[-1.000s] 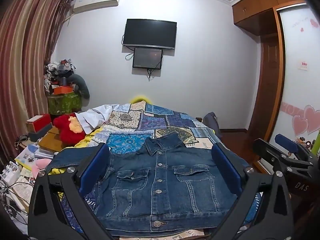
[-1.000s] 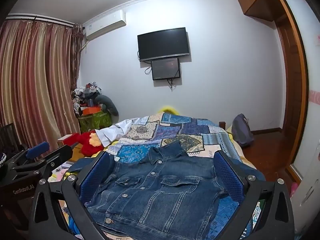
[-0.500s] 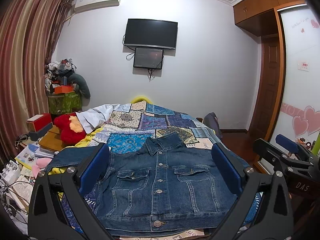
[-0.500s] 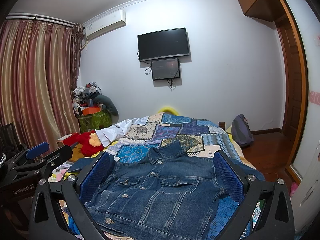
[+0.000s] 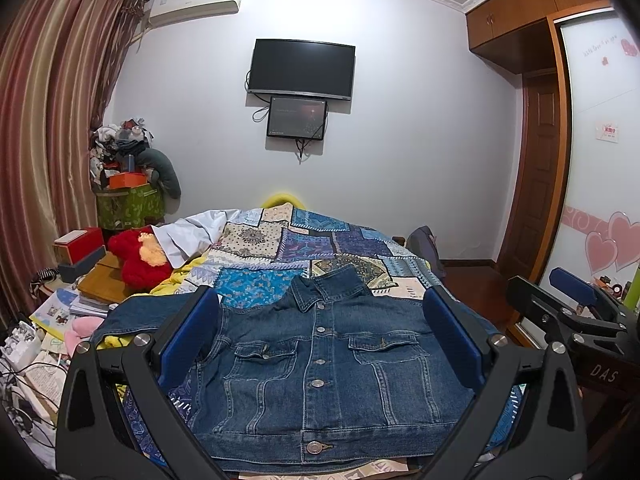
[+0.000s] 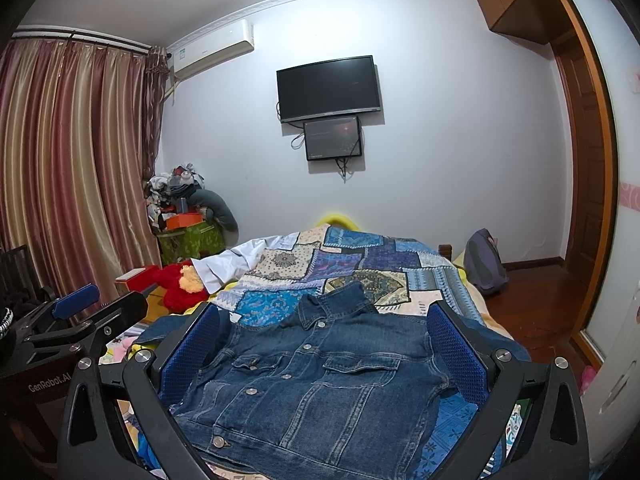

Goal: Fold large clothes

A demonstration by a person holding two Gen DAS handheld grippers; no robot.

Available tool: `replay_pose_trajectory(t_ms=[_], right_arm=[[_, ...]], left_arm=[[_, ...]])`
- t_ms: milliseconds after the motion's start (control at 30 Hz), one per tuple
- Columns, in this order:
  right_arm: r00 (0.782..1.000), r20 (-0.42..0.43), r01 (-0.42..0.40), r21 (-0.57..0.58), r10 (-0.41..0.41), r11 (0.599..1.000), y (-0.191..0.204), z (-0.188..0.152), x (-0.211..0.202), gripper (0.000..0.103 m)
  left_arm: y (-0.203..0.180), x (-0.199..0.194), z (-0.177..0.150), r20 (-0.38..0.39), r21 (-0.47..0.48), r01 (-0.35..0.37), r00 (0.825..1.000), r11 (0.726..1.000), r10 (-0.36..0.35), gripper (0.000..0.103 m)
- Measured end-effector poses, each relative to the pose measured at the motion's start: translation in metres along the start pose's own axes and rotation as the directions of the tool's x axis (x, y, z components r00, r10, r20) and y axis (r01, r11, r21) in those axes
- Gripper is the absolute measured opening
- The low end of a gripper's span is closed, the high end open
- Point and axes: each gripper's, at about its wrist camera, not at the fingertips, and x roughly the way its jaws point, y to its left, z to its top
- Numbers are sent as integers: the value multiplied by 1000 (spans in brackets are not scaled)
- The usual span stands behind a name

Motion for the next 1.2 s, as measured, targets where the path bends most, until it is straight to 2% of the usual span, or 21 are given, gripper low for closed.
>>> replay_pose_trajectory(t_ms=[1200], right_arm=[[1000,0,-2,-11,2,1000,5,8,-3,103]], left_arm=[[-3,-1,0,3,-8,-2,1000,1000,2,103]])
